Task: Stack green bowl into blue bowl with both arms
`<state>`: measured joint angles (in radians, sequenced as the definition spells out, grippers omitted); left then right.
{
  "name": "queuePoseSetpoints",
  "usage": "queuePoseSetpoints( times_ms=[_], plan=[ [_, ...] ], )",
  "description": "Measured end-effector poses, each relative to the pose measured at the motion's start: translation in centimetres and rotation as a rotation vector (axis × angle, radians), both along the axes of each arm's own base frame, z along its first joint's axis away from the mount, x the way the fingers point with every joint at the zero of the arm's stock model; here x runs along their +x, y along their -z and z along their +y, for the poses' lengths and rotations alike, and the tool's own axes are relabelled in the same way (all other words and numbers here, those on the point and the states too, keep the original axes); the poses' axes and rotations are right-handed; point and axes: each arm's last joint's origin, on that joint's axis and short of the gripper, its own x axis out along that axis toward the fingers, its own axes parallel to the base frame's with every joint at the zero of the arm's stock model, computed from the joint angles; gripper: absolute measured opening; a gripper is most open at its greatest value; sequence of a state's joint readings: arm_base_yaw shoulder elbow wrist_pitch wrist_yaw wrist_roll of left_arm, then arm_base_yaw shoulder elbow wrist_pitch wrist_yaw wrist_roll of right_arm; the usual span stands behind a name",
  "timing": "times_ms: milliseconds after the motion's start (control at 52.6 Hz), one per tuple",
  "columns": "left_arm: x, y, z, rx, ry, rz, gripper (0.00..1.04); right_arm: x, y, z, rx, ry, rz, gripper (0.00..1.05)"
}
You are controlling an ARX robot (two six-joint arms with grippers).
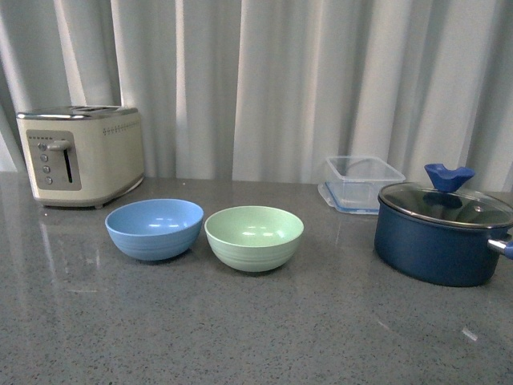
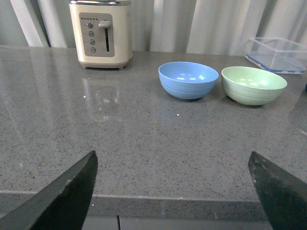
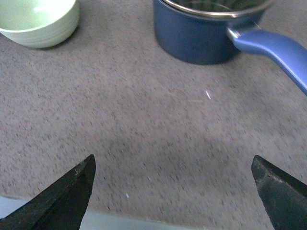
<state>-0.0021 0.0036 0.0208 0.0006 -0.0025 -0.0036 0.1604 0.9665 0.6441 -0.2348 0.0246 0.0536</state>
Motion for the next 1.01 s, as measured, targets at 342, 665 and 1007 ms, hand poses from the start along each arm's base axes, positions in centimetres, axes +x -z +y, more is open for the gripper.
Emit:
queuePoseSetpoints(
  times_ms=[342, 665, 1007],
  plan=[
    [0.0, 0.0, 0.0, 0.000, 0.000, 0.000, 0.98, 11.5, -4.1, 8.9, -0.064, -0.163, 0.082, 0.95],
    [0.0, 0.0, 0.0, 0.000, 0.000, 0.000, 0.98, 19.0, -2.7, 15.7, -0.071, -0.262, 0.133, 0.95],
    [0.0, 0.0, 0.0, 0.000, 0.000, 0.000, 0.98, 26.7, -2.2, 14.6, -0.029, -0.158, 0.173, 0.95]
  ],
)
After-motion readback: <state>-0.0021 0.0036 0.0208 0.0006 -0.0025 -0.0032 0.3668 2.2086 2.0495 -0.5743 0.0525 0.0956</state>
